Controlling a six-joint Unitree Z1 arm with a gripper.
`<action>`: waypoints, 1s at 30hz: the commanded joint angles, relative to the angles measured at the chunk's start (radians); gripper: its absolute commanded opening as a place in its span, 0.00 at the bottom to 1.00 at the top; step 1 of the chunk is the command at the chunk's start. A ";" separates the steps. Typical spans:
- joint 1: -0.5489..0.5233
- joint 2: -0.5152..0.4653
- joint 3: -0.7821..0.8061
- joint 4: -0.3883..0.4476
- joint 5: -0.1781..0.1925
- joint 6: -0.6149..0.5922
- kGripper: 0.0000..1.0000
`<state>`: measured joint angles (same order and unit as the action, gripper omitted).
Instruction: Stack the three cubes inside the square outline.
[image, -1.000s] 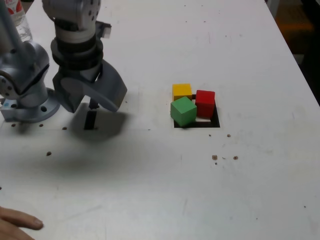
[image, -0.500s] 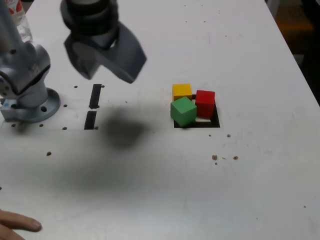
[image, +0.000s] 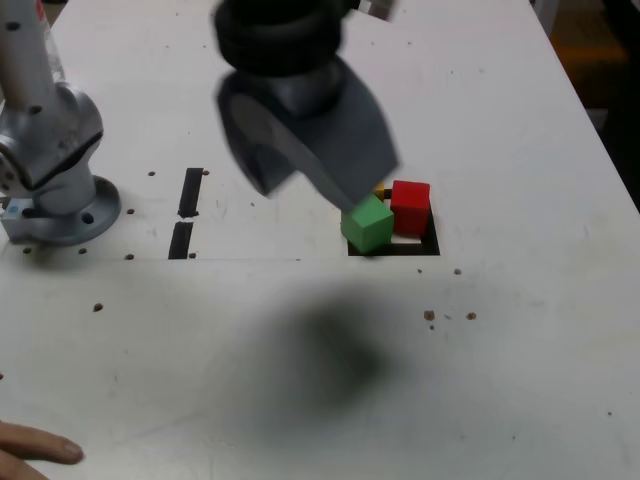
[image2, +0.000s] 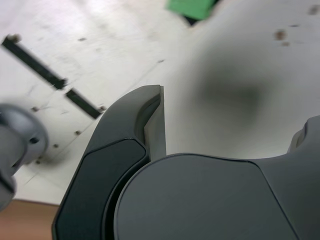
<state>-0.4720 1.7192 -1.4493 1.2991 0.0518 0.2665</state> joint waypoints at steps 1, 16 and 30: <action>-0.016 0.041 -0.044 -0.003 -0.009 0.022 0.98; -0.037 0.254 -0.109 -0.152 -0.048 0.111 0.97; 0.016 0.356 -0.096 -0.258 -0.048 0.194 0.97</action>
<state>-0.4647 2.0700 -1.5481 1.0458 0.0029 0.4517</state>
